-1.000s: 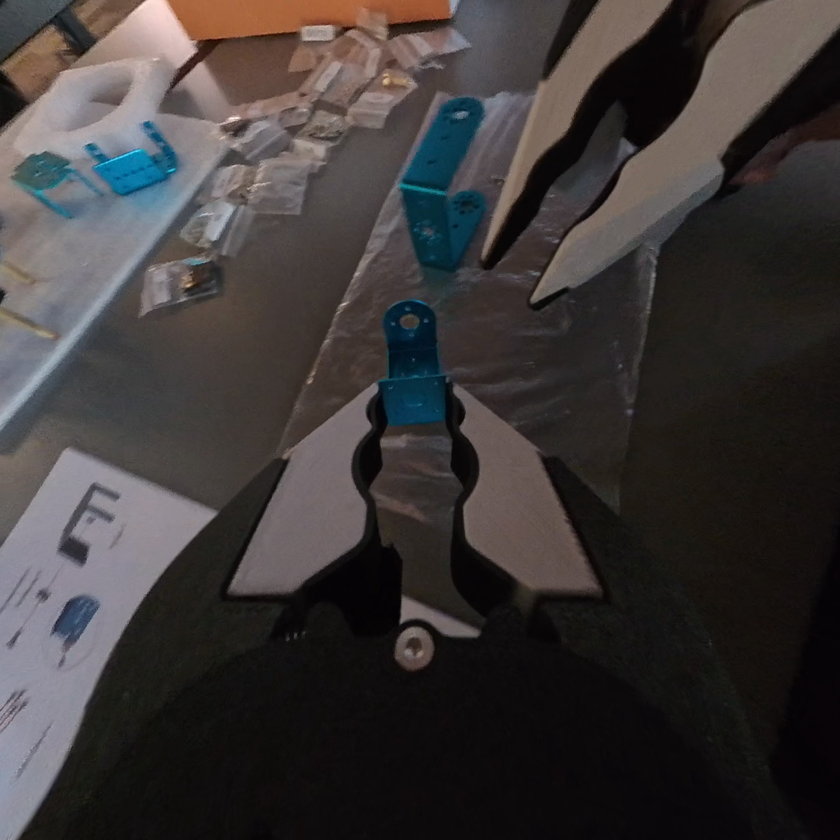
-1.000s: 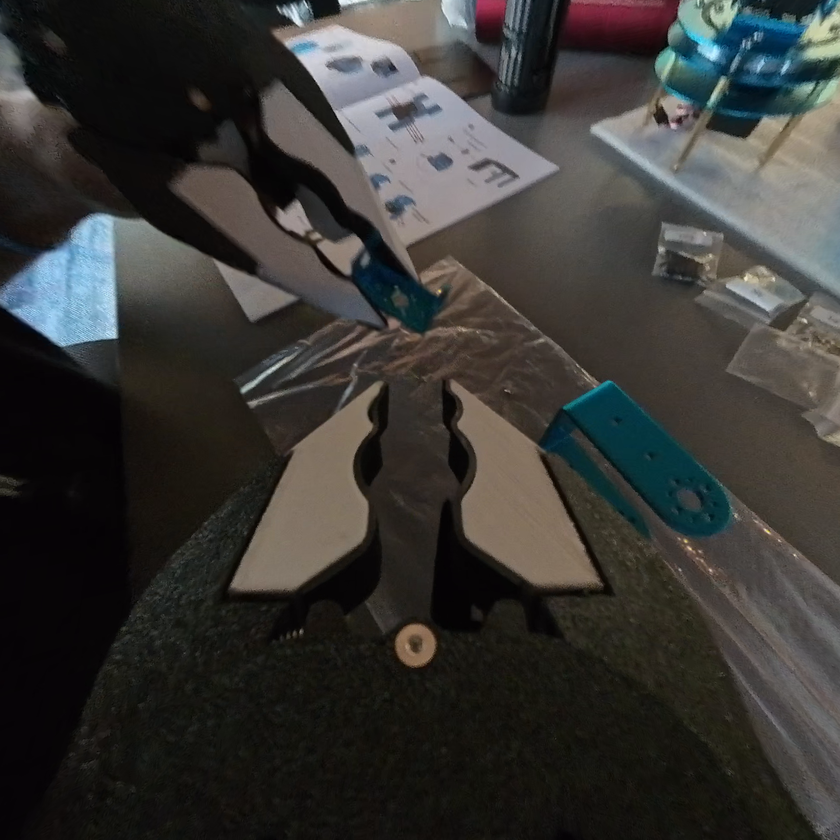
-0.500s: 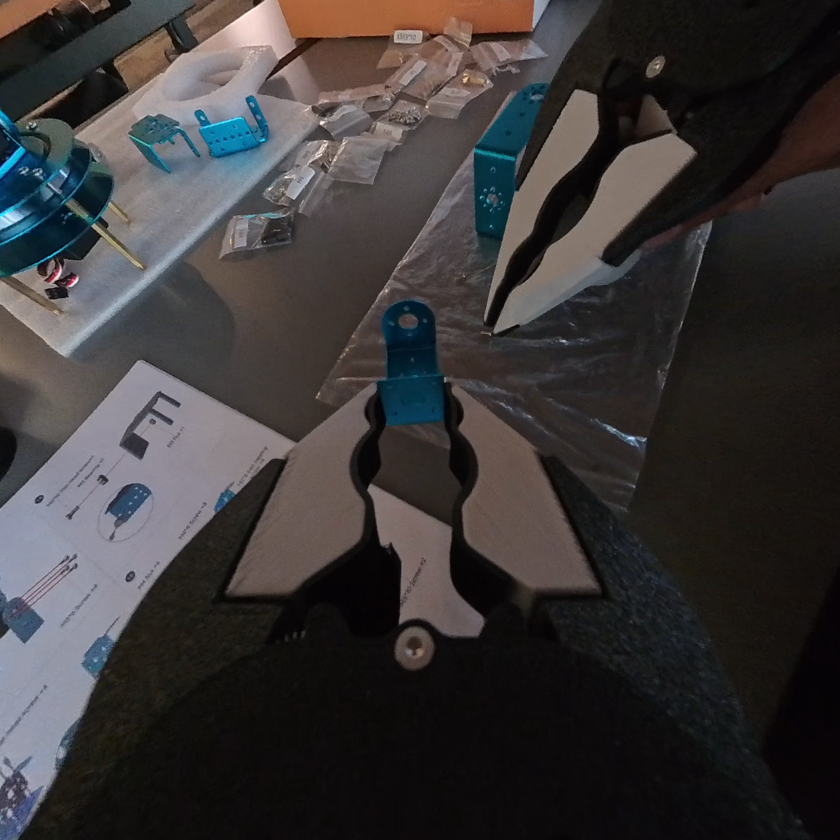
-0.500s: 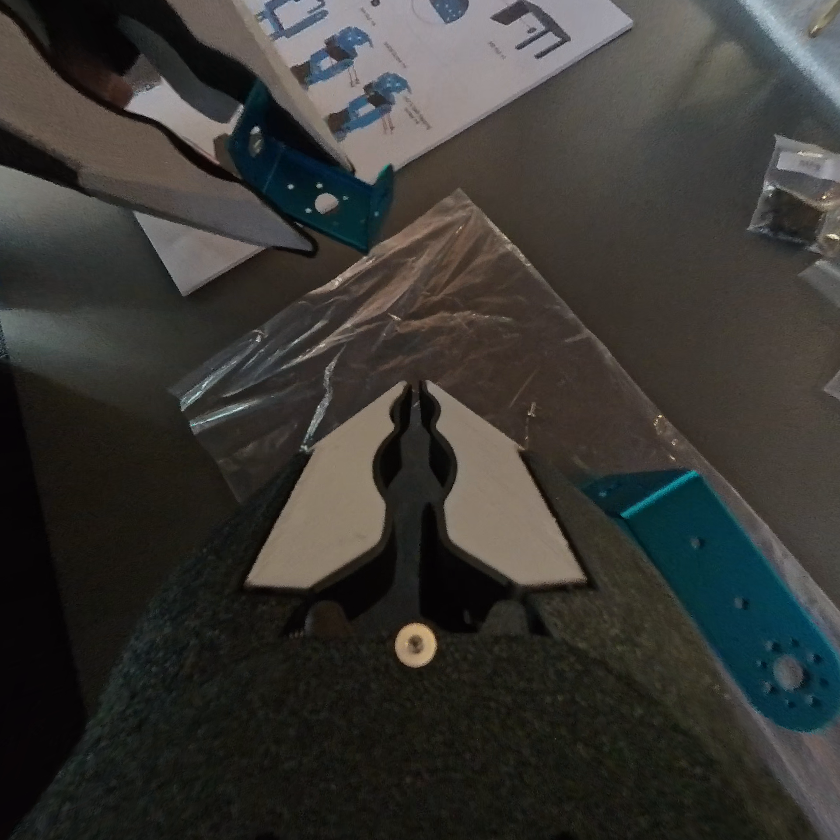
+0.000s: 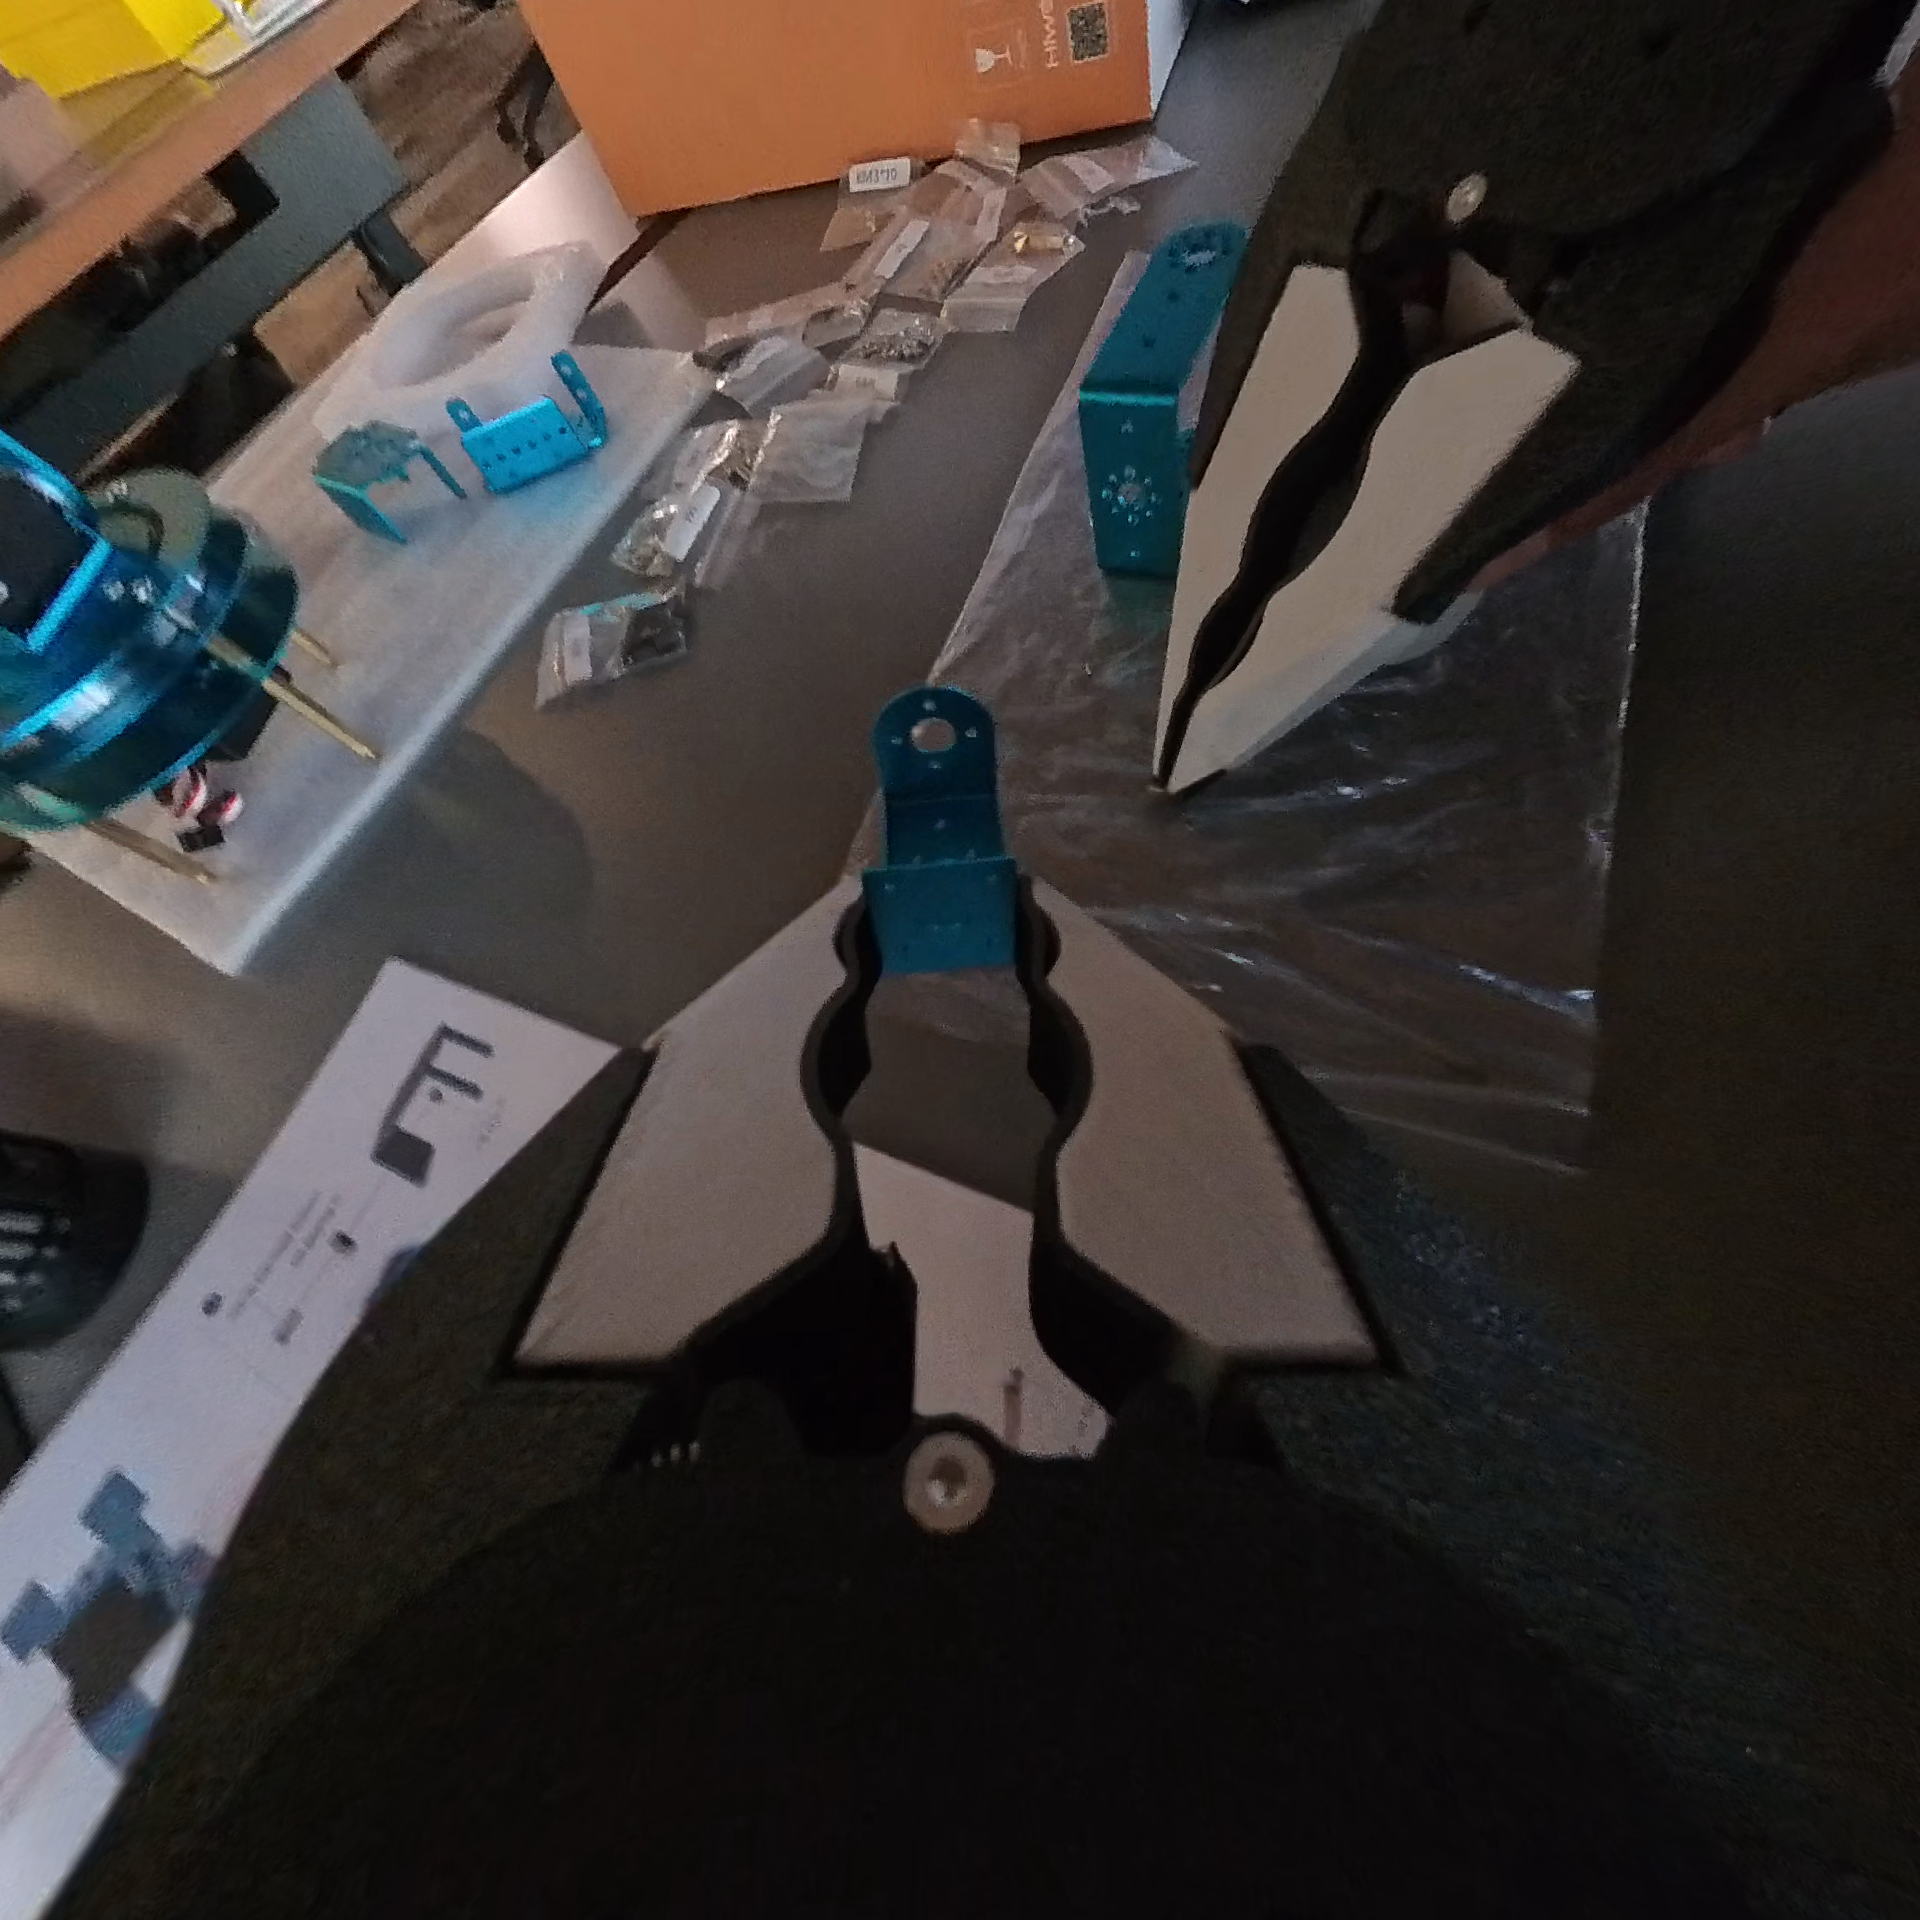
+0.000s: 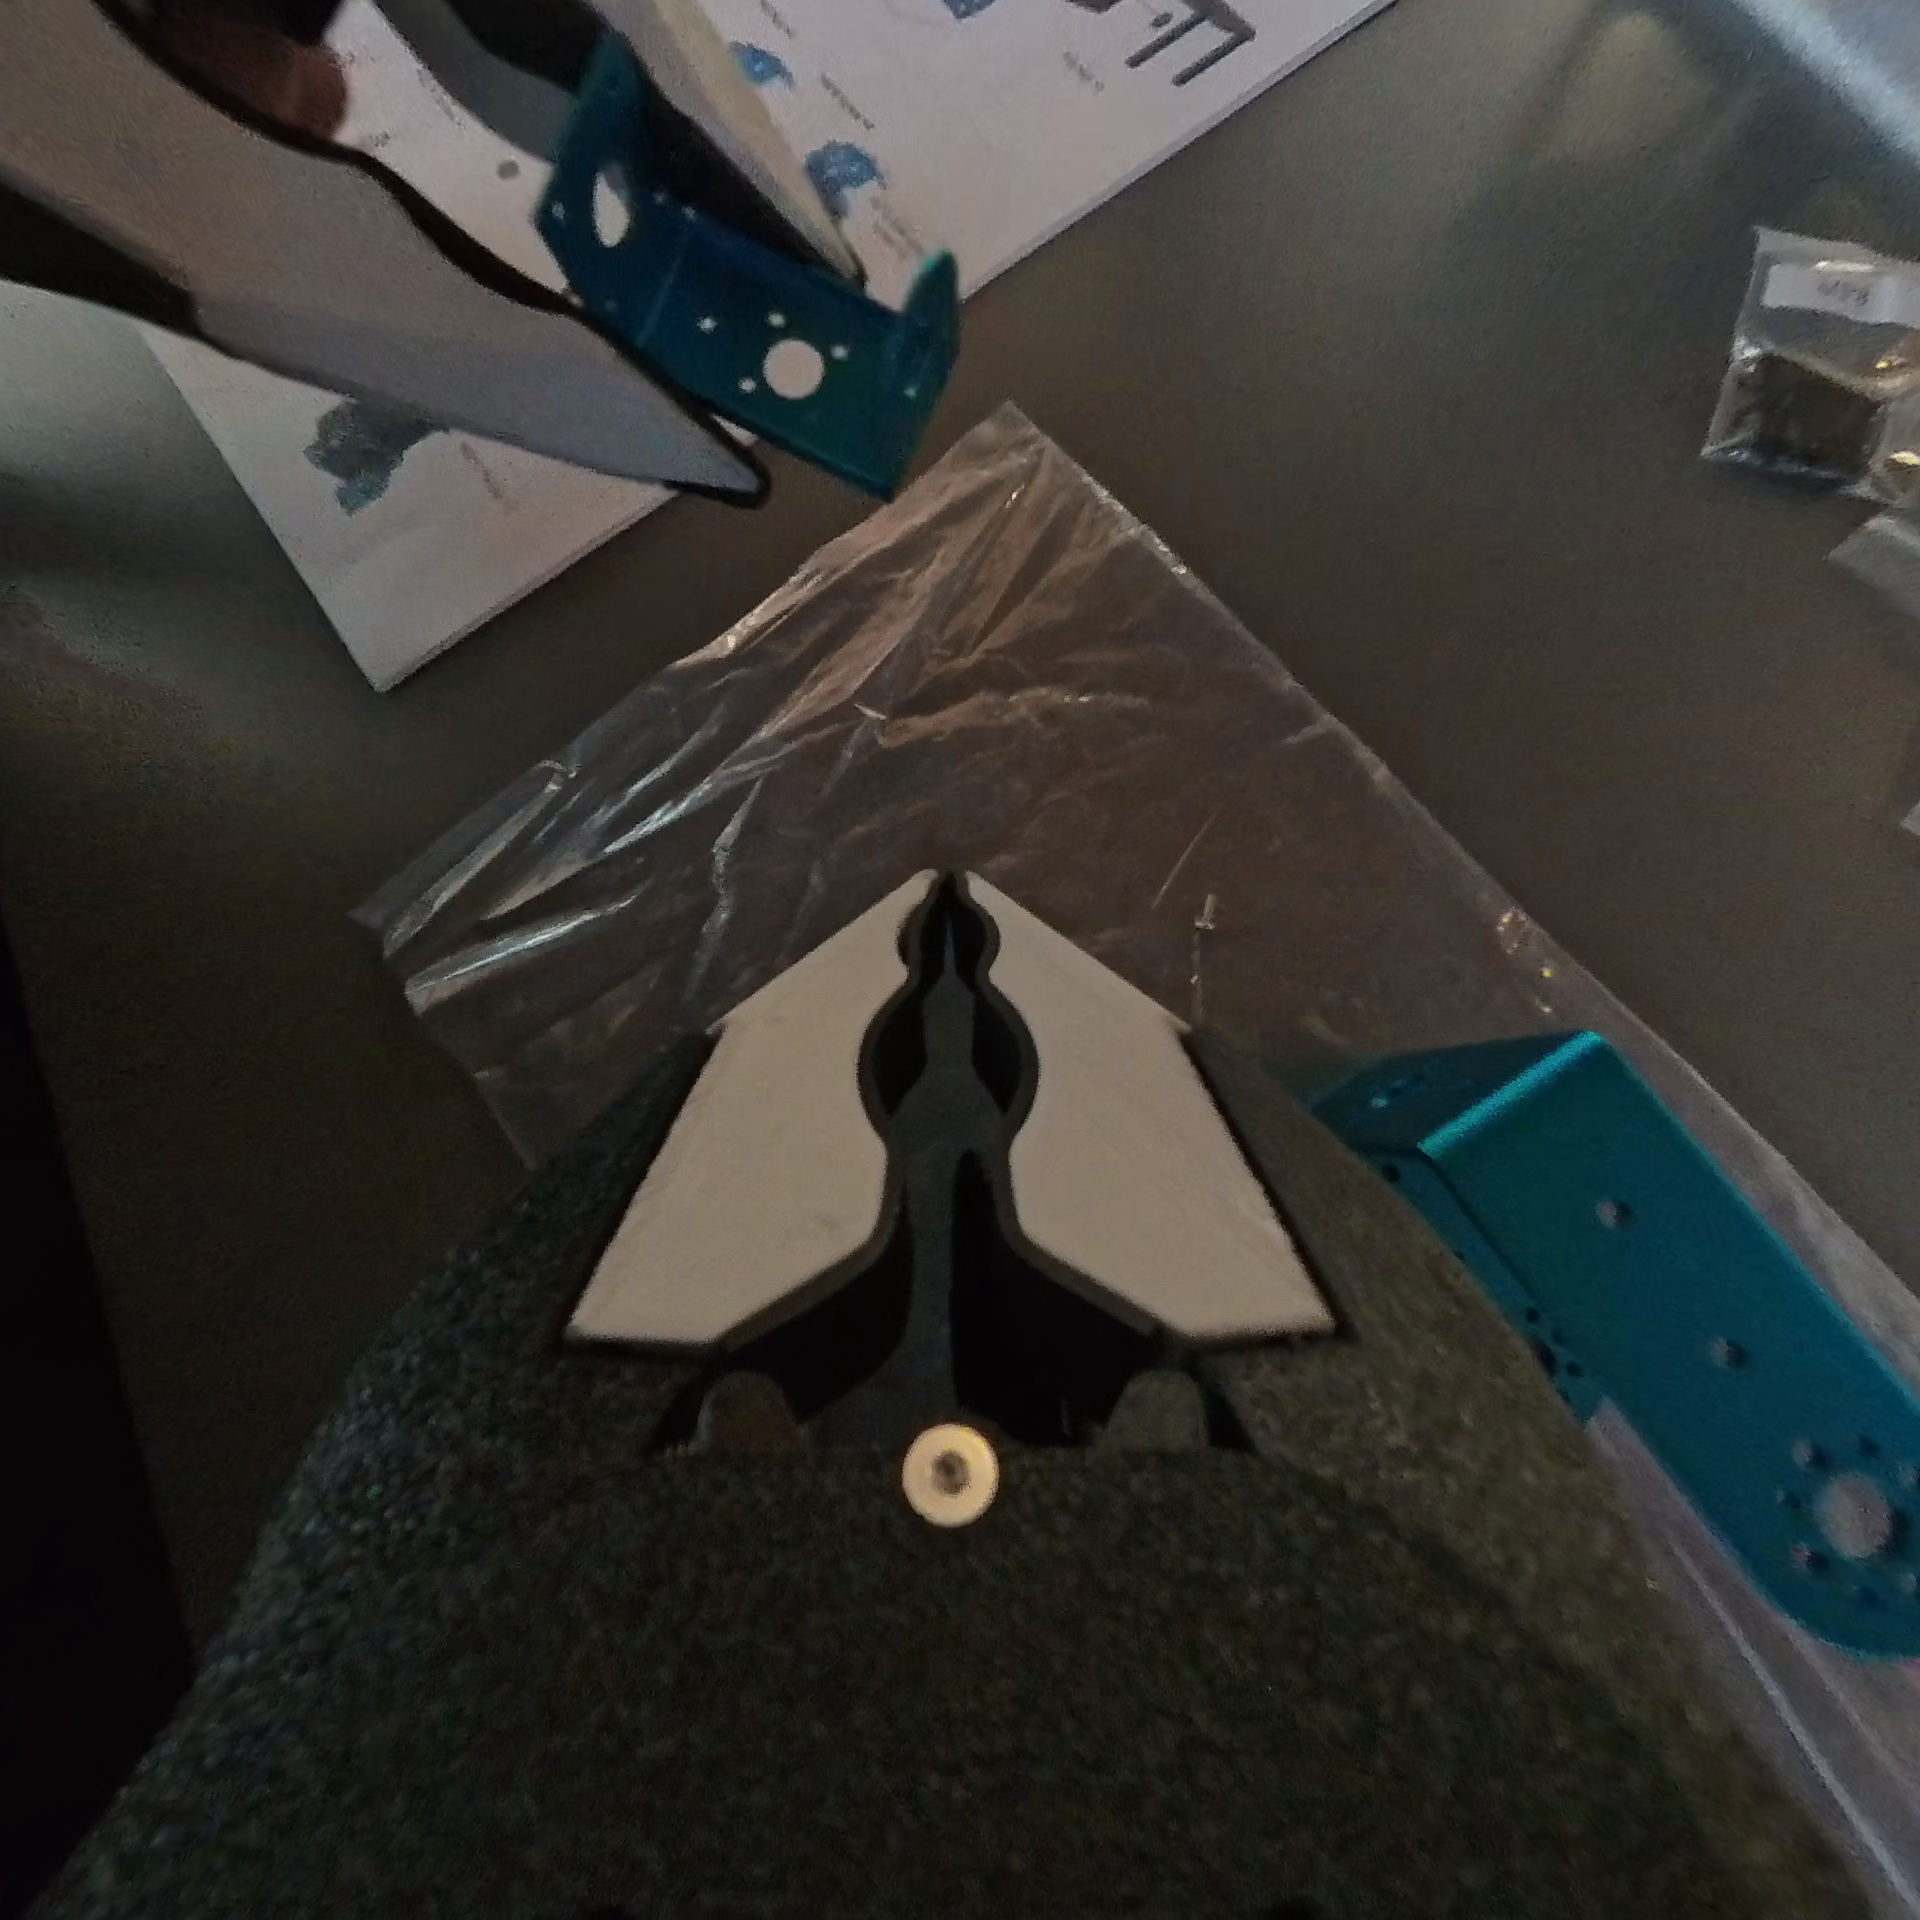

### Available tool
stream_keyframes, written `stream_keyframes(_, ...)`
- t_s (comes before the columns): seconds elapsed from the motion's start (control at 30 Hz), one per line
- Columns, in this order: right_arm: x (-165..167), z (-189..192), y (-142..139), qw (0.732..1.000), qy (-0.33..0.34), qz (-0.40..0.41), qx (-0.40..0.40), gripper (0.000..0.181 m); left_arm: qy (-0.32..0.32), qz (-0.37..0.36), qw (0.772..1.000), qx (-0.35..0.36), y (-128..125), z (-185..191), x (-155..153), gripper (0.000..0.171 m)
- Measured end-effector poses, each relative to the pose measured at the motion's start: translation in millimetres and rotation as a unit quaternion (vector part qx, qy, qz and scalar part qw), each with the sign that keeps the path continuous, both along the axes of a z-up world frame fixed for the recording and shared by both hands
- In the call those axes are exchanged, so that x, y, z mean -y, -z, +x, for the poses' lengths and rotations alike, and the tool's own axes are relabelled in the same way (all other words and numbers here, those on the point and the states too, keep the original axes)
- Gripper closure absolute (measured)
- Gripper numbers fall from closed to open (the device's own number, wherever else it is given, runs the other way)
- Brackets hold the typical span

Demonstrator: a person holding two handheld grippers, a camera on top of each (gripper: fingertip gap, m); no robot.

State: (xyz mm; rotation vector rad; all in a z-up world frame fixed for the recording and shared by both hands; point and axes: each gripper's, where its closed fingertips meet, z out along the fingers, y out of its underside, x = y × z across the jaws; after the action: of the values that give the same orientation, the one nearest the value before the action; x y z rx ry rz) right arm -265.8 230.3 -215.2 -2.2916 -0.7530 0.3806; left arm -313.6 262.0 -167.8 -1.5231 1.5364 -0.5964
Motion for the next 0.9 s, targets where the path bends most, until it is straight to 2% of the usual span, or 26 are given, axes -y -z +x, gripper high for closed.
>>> stream_keyframes(0.23,0.6,11.7,-28.3,0.99,0.051,0.003,-0.131,0.181,0.092,0.089,0.991,-0.044,9.9,33.9,-13.6,0.148)
stream_keyframes(0.4,-0.5,21.7,-53.1,0.949,0.113,-0.002,-0.294,0.181,0.145,0.114,0.983,-0.027,15.9,60.3,-5.3,0.147)
stream_keyframes(0.5,0.3,24.2,-57.2,0.928,0.133,-0.005,-0.347,0.181,0.161,0.111,0.981,-0.003,14.8,71.9,6.9,0.147)
stream_keyframes(0.63,0.4,24.5,-62.6,0.92,0.151,0.015,-0.36,0.181,0.168,0.119,0.978,0.014,11.5,77.3,19.0,0.147)
stream_keyframes(0.77,2.2,17.4,-60.9,0.928,0.151,0.016,-0.341,0.181,0.175,0.108,0.978,0.02,9.5,76.9,30.1,0.148)
stream_keyframes(0.9,3.4,14.2,-55.0,0.936,0.157,0.013,-0.314,0.181,0.171,0.147,0.974,0.014,10.2,75.1,29.3,0.148)
